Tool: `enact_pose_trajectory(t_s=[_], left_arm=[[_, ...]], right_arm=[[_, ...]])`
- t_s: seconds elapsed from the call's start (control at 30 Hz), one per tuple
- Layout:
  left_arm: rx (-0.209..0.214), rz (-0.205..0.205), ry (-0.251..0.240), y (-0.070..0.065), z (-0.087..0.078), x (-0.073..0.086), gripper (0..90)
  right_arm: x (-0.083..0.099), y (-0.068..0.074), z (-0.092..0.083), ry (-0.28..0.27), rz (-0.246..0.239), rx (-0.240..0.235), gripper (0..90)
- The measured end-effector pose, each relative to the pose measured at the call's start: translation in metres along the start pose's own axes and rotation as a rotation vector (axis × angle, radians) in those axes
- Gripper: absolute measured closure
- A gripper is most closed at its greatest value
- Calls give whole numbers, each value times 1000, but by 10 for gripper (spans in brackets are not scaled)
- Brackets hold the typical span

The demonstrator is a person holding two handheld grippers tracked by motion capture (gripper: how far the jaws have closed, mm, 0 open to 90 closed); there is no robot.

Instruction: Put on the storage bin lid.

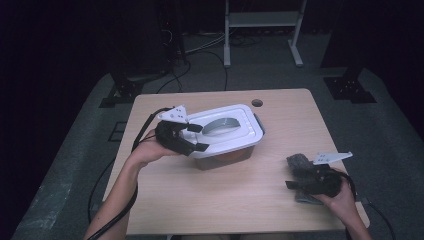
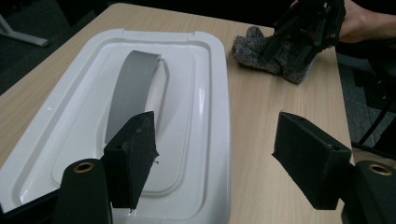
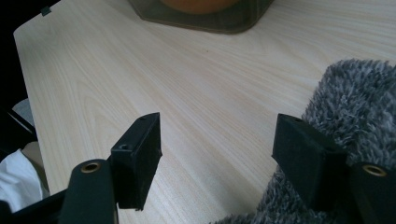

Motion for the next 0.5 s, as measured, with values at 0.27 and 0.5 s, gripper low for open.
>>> enact_pose_trajectory(t_s=[0.27,0.5], left_arm=[[-10,-4,-1,-7,-4,9,271],[-18,-16,-5,-9,-7,18,242]], right_arm=[[0,0,0,2,1,1,313],[0,0,0,4,-1,3,313]])
Point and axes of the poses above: each handheld gripper's, and its own axes: z roughly forward along the jaws, x roughly out of its underside, y roughly to its left, the point moved 6 cm from there along z, roughly forward along the jaws, and after that the axes turned 3 degrees about -x, right-handed, at the moved point
